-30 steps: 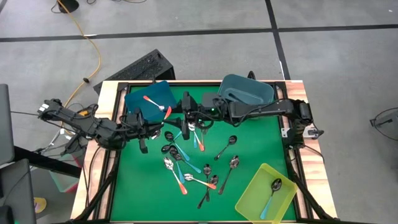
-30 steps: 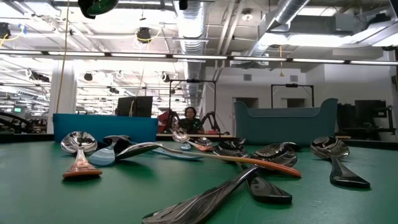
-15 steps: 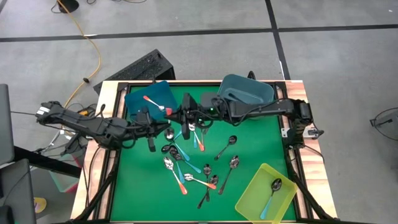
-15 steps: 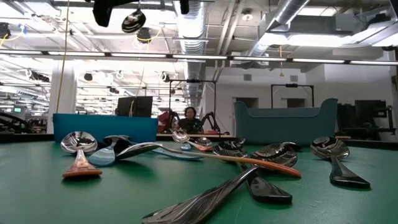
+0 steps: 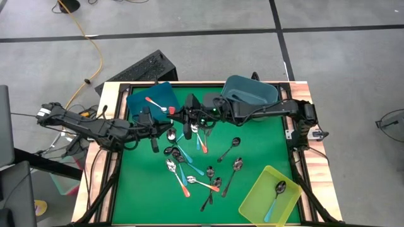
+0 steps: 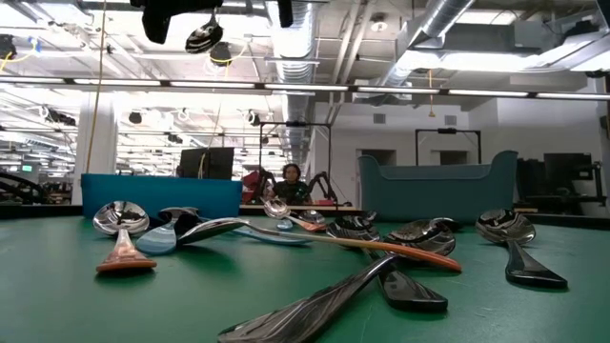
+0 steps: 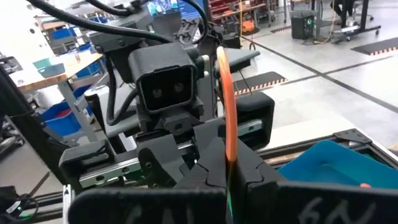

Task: Sort silverware by color (type)
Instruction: Put the orange spoon into the dark blue bin

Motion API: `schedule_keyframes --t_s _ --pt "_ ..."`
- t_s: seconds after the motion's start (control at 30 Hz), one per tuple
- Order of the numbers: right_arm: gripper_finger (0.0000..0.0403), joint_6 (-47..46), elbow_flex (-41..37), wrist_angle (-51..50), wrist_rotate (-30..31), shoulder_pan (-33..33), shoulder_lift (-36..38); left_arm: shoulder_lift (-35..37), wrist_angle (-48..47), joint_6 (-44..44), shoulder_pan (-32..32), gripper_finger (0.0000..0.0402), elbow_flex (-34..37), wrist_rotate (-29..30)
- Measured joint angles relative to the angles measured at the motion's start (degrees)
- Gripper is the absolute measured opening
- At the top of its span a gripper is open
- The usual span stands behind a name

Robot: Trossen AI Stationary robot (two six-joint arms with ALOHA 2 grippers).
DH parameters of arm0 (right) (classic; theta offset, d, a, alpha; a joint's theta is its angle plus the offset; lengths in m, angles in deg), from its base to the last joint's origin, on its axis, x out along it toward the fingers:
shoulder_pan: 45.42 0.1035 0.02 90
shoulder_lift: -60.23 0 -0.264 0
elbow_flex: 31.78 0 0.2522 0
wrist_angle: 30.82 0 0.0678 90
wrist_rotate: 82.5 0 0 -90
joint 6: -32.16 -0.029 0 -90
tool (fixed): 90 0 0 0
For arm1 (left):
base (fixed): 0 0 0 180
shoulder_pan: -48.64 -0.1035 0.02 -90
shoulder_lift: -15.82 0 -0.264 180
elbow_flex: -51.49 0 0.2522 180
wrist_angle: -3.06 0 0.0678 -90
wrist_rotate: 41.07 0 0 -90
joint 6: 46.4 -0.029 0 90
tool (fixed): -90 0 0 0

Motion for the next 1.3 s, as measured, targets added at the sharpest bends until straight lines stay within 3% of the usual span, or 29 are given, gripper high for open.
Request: schedule_keyframes --t_s 0.13,0.37,0.47,0.6,0.9,1.07,1.3 --pt "0.0007 0.26 -0.22 -1.74 1.40 -1.70 -0.11 1.80 -6.39 0.25 0.13 0.0034 -1.94 1.31" --pt "0.0007 -0.04 -0.20 -3.53 3.40 -5.60 -0.15 6.74 -22.89 0.82 0.13 0.0087 -7.12 12.57" --pt "0.0007 -1.23 -0.20 -2.46 4.28 -7.54 -0.27 8.71 -26.10 0.34 0.11 0.0093 -8.82 13.03" --pt "0.0007 -2.51 -0.13 5.00 6.96 -9.79 -3.03 11.69 -25.86 -1.01 0.13 0.0092 -10.87 12.88" --pt "0.0007 -11.20 0.42 29.68 6.87 -11.65 -15.06 17.90 -25.61 -1.17 0.14 0.0090 -12.70 12.62" --pt "0.0007 -14.93 7.26 31.56 6.97 -12.04 -23.38 19.46 -25.73 -1.17 0.12 0.0090 -12.72 12.64" --pt "0.0007 -15.33 23.38 27.48 7.07 -11.79 -35.42 19.79 -25.92 -1.78 0.12 0.0090 -12.72 12.85"
